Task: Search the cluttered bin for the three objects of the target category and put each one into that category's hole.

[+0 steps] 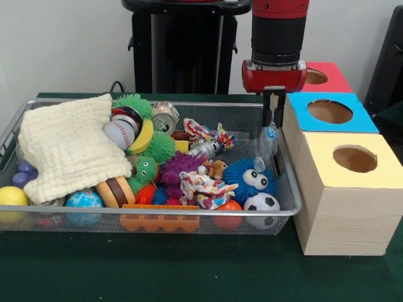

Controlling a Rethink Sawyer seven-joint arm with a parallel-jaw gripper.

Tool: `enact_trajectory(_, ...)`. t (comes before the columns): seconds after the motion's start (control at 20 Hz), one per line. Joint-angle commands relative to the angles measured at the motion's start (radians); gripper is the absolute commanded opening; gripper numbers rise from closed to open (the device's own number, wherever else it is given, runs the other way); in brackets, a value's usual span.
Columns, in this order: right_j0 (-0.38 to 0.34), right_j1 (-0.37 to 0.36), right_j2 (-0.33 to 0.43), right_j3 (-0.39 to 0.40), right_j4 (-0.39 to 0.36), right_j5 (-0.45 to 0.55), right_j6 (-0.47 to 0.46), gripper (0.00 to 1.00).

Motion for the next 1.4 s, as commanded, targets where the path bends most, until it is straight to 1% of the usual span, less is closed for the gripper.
enact_trajectory(0.05,-0.034,-0.085,0.08,0.025,0.07,0.205,0.12,0.0)
enact_trajectory(0.35,-0.025,-0.127,0.083,0.069,0.1,0.217,0.143,0.0)
enact_trajectory(0.6,0.007,-0.152,0.073,0.103,0.124,0.201,0.171,0.0)
enact_trajectory(0.9,0.101,-0.172,0.011,0.092,0.166,0.243,0.243,0.0)
enact_trajectory(1.15,0.19,-0.182,-0.053,0.098,0.207,0.233,0.303,0.0)
enact_trajectory(1.25,0.221,-0.18,-0.07,0.099,0.222,0.229,0.311,0.0)
enact_trajectory(1.4,0.243,-0.17,-0.076,0.092,0.238,0.233,0.302,0.0)
